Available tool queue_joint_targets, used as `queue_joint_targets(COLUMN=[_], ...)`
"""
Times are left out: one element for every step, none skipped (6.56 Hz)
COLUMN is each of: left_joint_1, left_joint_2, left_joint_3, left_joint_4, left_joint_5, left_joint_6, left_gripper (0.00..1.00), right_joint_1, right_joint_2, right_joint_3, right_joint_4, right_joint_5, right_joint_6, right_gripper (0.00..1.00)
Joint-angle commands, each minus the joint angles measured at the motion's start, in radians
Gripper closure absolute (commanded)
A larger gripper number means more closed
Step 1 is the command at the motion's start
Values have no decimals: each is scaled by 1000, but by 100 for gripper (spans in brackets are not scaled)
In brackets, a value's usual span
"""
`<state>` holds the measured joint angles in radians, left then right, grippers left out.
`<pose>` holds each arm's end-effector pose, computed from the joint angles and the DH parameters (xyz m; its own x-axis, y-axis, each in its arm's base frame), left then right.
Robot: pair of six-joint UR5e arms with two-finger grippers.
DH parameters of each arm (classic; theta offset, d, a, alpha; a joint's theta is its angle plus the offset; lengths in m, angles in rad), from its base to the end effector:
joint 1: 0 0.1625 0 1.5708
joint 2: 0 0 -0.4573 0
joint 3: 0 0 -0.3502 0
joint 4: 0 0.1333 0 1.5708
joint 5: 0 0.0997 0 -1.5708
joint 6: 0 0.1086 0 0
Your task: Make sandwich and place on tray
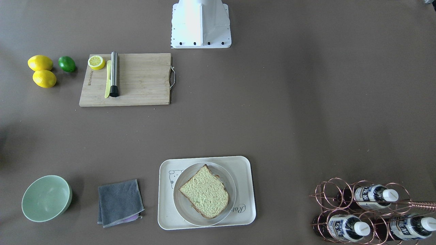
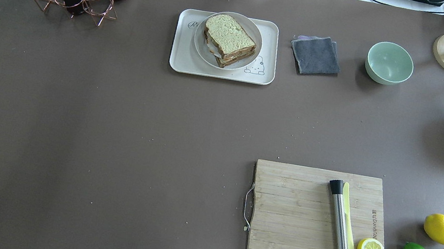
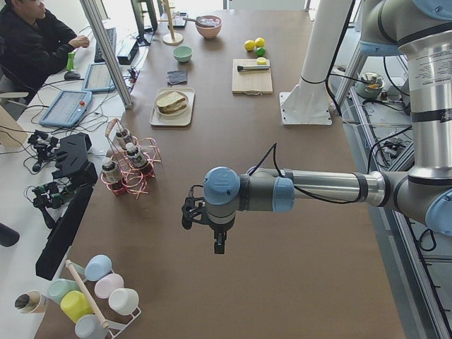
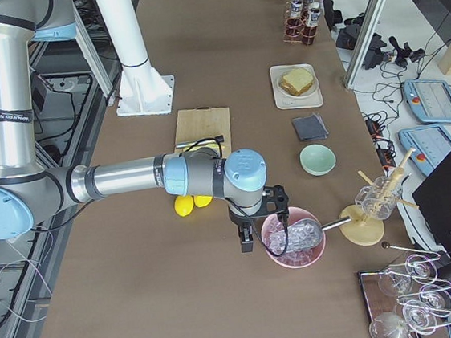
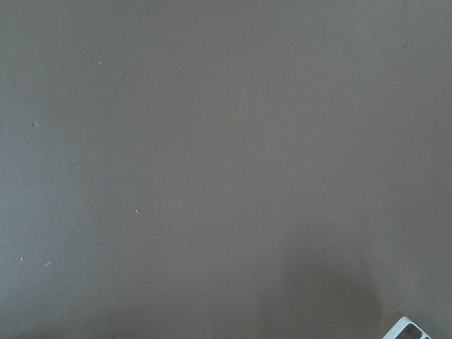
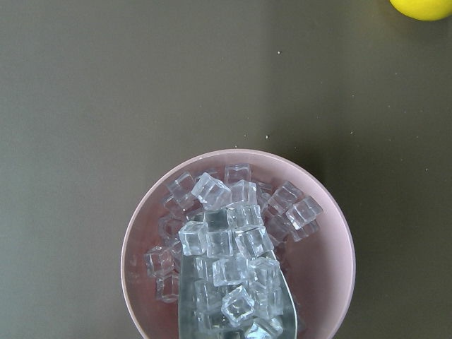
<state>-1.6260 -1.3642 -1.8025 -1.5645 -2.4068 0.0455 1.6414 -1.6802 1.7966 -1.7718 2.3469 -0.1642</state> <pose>-0.0724 -0.3539 0.6722 0.6720 0.0224 -0.7402 0.0246 0.9983 0.0525 0.0846 -0.3857 0.6620 0.7097 -0.0546 0.7024 0.0463 0.9985 0.0307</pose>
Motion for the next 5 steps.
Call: queue_joint_targets(left_joint_1=[0, 0, 1, 1, 1], left_joint_2=[7, 7, 5, 5, 1], left_joint_3=[5, 5, 5, 5, 5], left_joint_4=[-22, -23, -22, -23, -23], left_joint_5=[0, 0, 0, 0, 0], left_joint_6=[-2, -2, -2, -15, -21], left_gripper=[3, 2, 3, 2, 2], right_joint_1=[0, 0, 0, 0, 0], right_joint_2=[0, 2, 5, 7, 7], right_joint_3=[0, 1, 1, 1, 4], right_joint_4=[0, 0, 0, 0, 0], right_joint_5=[0, 0, 0, 0, 0], right_joint_6=[0, 0, 0, 2, 2], right_gripper=[0, 0, 0, 0, 0])
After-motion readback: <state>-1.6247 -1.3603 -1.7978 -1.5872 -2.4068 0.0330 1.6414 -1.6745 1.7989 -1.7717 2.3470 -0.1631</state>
